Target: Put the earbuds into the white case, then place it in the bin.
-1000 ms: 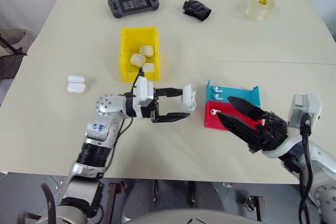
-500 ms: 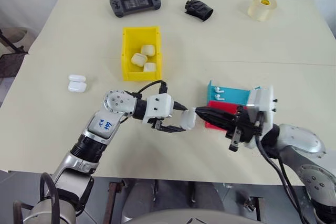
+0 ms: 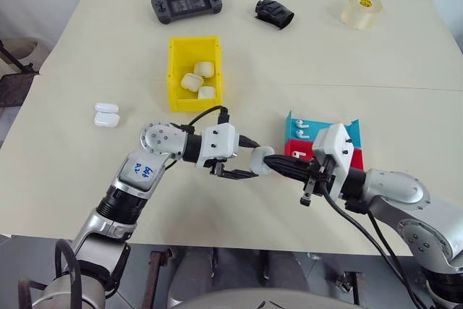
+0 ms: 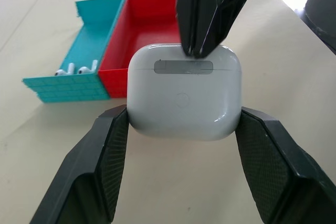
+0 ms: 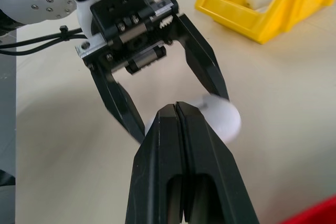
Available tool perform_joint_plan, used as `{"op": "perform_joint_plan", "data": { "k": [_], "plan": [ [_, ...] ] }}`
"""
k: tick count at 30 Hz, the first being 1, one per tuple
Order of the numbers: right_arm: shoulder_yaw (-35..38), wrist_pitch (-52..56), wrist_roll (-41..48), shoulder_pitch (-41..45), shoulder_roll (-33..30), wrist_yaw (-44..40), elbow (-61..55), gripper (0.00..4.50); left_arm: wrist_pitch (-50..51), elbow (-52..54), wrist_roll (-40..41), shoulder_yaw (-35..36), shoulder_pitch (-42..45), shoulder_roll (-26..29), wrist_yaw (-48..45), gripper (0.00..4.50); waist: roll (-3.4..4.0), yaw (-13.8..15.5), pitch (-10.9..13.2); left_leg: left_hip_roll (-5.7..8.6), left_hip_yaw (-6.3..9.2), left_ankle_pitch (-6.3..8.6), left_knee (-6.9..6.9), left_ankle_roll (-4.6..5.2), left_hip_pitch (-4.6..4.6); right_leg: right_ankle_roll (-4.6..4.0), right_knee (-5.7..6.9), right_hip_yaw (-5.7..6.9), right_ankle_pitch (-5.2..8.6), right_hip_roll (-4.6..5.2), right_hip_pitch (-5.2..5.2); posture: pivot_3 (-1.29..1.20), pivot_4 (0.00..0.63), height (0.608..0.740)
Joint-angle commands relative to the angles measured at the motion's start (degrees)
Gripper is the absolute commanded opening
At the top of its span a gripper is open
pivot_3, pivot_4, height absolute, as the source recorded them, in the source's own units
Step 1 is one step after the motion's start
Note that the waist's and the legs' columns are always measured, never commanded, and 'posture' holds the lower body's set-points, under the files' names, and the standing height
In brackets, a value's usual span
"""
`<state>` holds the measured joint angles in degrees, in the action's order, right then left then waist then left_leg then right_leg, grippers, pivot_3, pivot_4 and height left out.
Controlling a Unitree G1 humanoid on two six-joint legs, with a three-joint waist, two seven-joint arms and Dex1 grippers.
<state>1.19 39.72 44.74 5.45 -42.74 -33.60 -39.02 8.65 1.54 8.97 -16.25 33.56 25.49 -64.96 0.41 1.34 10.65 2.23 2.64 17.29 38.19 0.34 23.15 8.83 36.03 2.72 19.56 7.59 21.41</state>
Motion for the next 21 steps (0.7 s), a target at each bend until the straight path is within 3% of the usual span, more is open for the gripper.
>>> {"op": "perform_joint_plan", "data": {
  "k": [1, 5, 8, 19, 21],
  "plan": [
    [4.5, -2.2, -0.4, -4.7, -1.6, -4.0, 0.9, 0.03, 0.0, 3.5, 5.2, 4.9, -0.7, -1.0, 1.9, 2.74, -0.01, 0.1, 0.0, -0.01, 0.0, 0.0, 0.0, 0.0, 0.0, 0.0, 0.0, 0.0, 0.0, 0.0, 0.0, 0.0, 0.15, 0.74],
    [10.3, -8.5, 2.2, -10.2, 2.1, -7.9, 1.3, 0.03, 2.9, 4.3, 8.6, 10.7, -3.7, -3.2, 8.9, 2.74, -0.09, 0.0, 0.0, -0.02, 0.01, 0.0, 0.01, 0.0, 0.0, 0.0, 0.02, 0.01, 0.0, 0.03, -0.02, 0.0, 0.15, 0.74],
    [13.3, -11.7, 1.6, -13.8, 3.9, -9.0, 0.7, 0.54, 6.4, 5.0, 10.5, 16.3, -5.5, -5.7, 17.1, 2.74, -0.1, 0.0, 0.0, -0.07, 0.01, 0.0, 0.0, 0.01, -0.02, 0.01, 0.02, 0.01, 0.0, 0.02, -0.03, 0.0, 0.15, 0.74],
    [16.8, -18.6, -2.9, -17.3, 6.7, -8.7, 1.8, 4.22, 6.1, 5.7, 6.9, 23.2, -6.3, -12.3, 38.7, 2.74, -0.17, 0.2, 0.0, -0.02, 0.01, -0.01, 0.05, -0.01, -0.05, 0.03, 0.05, -0.01, -0.01, 0.04, -0.04, 0.0, 0.15, 0.74],
    [17.7, -19.7, -3.3, -17.9, 6.7, -9.3, 2.8, 4.48, 3.1, 2.6, 2.2, 24.2, -4.6, -12.7, 45.5, 2.74, -0.18, 0.2, -0.1, 0.04, 0.01, -0.01, 0.05, -0.01, -0.05, 0.03, 0.04, -0.01, -0.01, 0.04, -0.04, 0.0, 0.15, 0.74]
  ]
}}
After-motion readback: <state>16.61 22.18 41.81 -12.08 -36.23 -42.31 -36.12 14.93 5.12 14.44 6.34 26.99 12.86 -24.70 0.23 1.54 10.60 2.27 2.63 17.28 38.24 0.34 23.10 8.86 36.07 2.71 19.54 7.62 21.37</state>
